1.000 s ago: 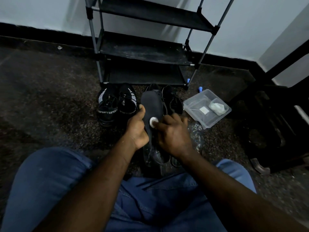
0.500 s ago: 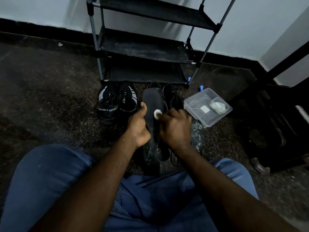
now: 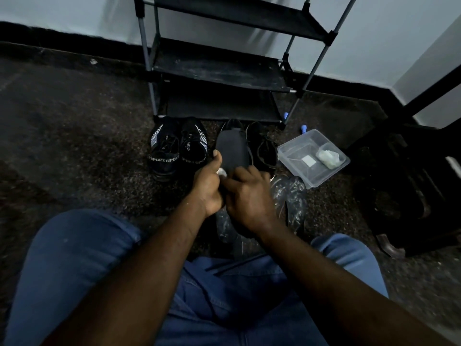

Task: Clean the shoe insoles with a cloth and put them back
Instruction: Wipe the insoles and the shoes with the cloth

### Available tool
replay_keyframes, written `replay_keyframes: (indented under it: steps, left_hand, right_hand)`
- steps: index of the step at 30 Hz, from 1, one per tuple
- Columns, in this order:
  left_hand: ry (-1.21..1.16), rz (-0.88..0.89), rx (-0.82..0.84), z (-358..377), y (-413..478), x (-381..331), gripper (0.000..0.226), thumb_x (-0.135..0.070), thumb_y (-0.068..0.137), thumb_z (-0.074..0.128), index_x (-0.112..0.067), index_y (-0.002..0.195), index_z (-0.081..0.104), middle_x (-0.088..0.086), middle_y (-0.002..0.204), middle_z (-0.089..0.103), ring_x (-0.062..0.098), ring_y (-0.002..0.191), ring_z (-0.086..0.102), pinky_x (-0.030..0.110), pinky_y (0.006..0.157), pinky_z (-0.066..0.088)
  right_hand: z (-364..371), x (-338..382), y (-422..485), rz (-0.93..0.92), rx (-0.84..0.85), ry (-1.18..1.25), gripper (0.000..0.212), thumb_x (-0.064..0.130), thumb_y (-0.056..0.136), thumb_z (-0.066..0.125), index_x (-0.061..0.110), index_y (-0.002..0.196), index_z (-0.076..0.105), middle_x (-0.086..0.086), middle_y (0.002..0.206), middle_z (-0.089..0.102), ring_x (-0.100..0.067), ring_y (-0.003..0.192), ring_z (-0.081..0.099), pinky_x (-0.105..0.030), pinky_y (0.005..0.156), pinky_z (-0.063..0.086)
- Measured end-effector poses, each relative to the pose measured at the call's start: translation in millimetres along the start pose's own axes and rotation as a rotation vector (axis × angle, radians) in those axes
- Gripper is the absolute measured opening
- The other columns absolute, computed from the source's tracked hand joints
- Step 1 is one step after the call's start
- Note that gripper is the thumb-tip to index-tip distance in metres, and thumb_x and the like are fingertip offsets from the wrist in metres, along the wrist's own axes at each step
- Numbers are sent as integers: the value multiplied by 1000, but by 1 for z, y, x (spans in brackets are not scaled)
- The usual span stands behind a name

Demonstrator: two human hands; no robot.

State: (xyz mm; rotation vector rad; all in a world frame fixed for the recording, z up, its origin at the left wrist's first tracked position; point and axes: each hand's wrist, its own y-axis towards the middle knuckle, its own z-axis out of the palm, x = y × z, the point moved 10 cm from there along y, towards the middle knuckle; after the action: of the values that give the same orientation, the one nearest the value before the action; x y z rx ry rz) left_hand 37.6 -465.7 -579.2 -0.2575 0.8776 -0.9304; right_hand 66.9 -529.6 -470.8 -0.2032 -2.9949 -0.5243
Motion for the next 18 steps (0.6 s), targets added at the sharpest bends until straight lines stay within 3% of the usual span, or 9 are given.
replay_keyframes:
  steps: [4, 7, 10, 13, 18]
  left_hand:
    - [-50, -36, 47, 6, -4, 0, 73, -65, 97, 49, -5, 137, 61, 17, 133, 67, 30, 119, 67, 37, 86, 62]
    - [-80, -57, 66, 7, -3, 3, 74, -65, 96, 49, -6, 139, 59, 18, 134, 66, 33, 116, 67, 40, 85, 62]
    - [-72, -48, 75, 11, -3, 3, 70, -63, 98, 48, -5, 137, 61, 20, 131, 67, 36, 118, 66, 45, 92, 57]
    - [-52, -27, 73, 12, -5, 4, 65, -58, 100, 51, -4, 134, 63, 19, 124, 71, 35, 115, 69, 45, 90, 58]
    - [-20, -30, 48, 8, -2, 5, 63, -57, 99, 54, -4, 132, 65, 17, 124, 72, 32, 114, 69, 44, 97, 56]
  right_hand:
    - [-4, -5, -9, -94, -27, -58, 37, 37, 86, 55, 35, 118, 74, 7, 98, 63, -26, 90, 53, -42, 76, 37]
    - [-4, -10, -8, -167, -13, -106, 36, 37, 85, 60, 38, 118, 73, 9, 99, 66, -27, 90, 54, -41, 75, 33]
    - [-11, -41, 1, -33, -18, -136, 34, 36, 84, 62, 39, 116, 74, 9, 100, 68, -28, 93, 56, -41, 76, 34]
    - [-14, -69, 0, 123, -16, -148, 33, 34, 86, 67, 39, 118, 73, 9, 100, 67, -26, 94, 55, -40, 76, 35]
    - [-5, -68, -8, 268, -22, 36, 33, 31, 85, 60, 29, 113, 76, 5, 101, 70, -29, 98, 59, -45, 79, 47]
